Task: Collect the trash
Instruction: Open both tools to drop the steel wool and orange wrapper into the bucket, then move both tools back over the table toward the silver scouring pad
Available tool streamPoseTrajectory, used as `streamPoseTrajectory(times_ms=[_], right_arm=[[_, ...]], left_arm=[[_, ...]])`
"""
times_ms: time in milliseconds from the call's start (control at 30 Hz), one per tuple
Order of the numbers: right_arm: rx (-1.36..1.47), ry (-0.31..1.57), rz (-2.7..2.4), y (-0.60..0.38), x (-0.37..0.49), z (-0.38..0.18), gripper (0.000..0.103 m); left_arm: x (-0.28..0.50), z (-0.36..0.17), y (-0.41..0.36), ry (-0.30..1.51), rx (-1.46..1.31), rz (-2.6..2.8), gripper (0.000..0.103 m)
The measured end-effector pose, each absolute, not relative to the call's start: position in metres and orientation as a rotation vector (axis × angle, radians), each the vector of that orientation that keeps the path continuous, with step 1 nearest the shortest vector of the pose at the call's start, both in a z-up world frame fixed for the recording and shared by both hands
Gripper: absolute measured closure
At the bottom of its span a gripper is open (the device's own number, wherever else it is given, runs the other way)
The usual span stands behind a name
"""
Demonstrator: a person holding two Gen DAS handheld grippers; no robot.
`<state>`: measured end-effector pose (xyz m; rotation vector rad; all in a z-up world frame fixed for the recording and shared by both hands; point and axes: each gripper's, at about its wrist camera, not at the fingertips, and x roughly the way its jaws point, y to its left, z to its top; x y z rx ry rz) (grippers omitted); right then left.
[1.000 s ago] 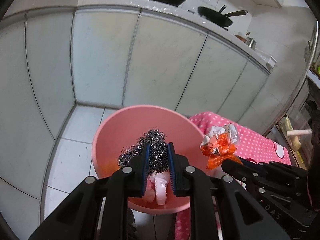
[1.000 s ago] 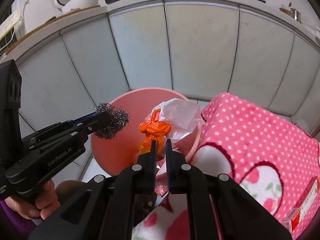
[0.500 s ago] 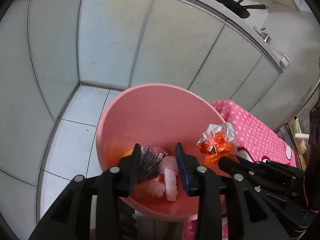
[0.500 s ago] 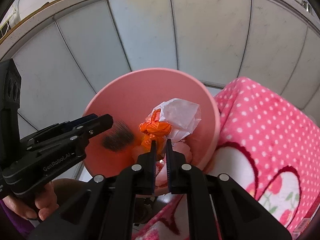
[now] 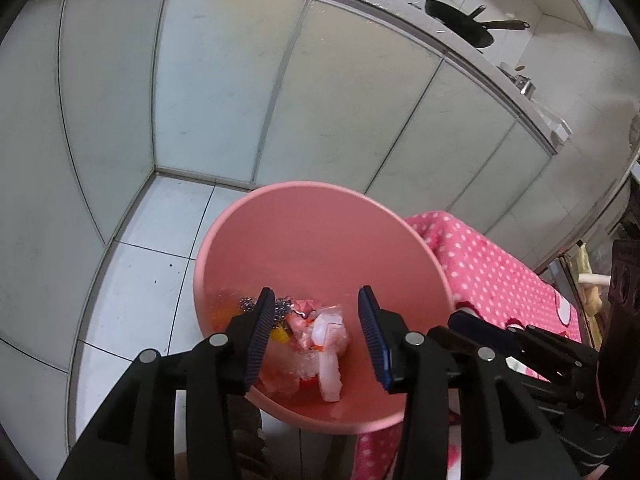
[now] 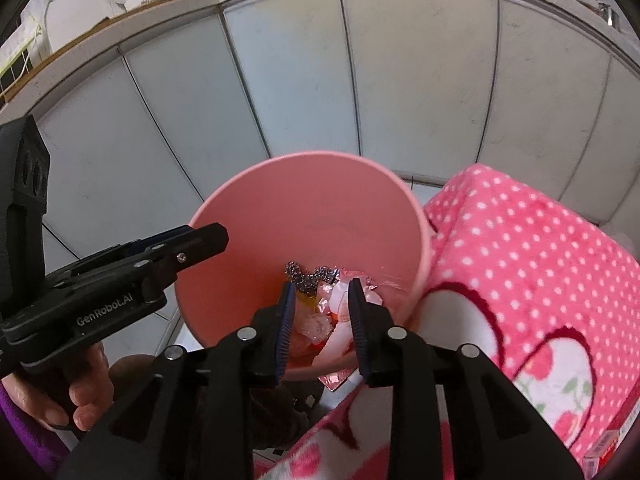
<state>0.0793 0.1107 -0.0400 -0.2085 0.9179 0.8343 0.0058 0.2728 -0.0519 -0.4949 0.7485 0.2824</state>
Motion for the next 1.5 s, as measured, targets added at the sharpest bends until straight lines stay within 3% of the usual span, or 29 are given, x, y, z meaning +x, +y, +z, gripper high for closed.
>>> streamPoseTrajectory(times_ms=[467,567,767,1500], right_arm=[[-0.129,0.865,0.716,0.005,0.065,0.001,0.075],[-0.113,0.863,0.670,-0.024,0.061,0.004,0.075],[-0.067,0.873,0.597,-0.071,0.047,0.003,0.075],[0.020,0.886,0.489,-0.162,-0.002,-0.031,0.075]], left_arm=[[-0.016,-0.013,0.222,0.710,-0.441,0.137,0.060],[-0.021,-0.008,0.203,0.711,-0.416,0.081,0.053],[-0.027,-0.003,0.161,0.733,-0.375,-0.039,0.053],[-0.022,-0.054,0.031,0.953,-0.209,-0.285,0.053]])
